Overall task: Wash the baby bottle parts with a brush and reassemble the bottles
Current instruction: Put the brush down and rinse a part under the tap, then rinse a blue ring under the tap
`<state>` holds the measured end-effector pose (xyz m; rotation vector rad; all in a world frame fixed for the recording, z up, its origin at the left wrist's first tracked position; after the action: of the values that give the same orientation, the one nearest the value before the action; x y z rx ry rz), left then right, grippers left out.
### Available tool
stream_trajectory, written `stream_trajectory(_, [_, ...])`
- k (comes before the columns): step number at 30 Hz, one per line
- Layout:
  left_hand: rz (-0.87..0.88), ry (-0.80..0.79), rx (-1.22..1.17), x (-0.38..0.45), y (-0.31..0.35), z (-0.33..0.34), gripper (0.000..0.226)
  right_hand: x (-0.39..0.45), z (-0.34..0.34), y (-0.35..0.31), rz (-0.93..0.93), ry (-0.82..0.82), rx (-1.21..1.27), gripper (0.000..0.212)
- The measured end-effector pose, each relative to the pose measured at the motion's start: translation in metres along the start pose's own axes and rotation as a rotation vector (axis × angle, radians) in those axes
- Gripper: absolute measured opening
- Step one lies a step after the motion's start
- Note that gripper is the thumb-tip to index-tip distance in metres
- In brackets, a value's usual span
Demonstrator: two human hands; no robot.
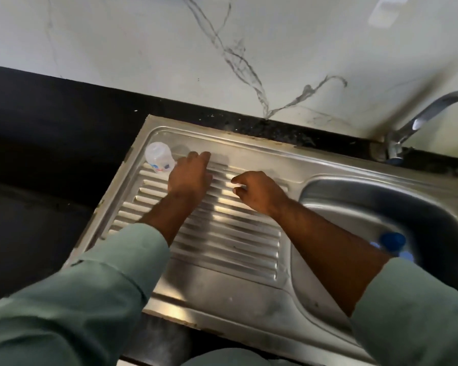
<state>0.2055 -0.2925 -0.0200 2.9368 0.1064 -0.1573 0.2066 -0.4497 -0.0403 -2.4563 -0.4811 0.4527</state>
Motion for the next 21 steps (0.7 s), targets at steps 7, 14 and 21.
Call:
stream_trajectory(7, [0.206, -0.023, -0.141, -0.077, 0.125, 0.037, 0.044, -0.090, -0.024, 0.100, 0.194, 0.086, 0.066, 0.030])
stream_trajectory(14, [0.391, -0.172, -0.235, -0.133, 0.265, 0.098, 0.033, -0.212, -0.047, 0.205, 0.424, 0.046, 0.014, 0.030])
stream_trajectory(21, [0.453, -0.481, -0.044, -0.160, 0.361, 0.180, 0.030, -0.286, -0.069, 0.284, 0.486, -0.070, -0.036, 0.035])
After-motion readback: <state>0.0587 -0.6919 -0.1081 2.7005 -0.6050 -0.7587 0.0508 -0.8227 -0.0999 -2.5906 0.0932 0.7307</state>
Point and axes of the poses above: each hand's wrist, its own x-axis towards the middle knuckle, its own z-axis out of the palm, y = z × x, the point moved 6 cm from there along x, towards the middle knuckle, and after that the axes turned 5 degrees about x, right-handed, at the moved point
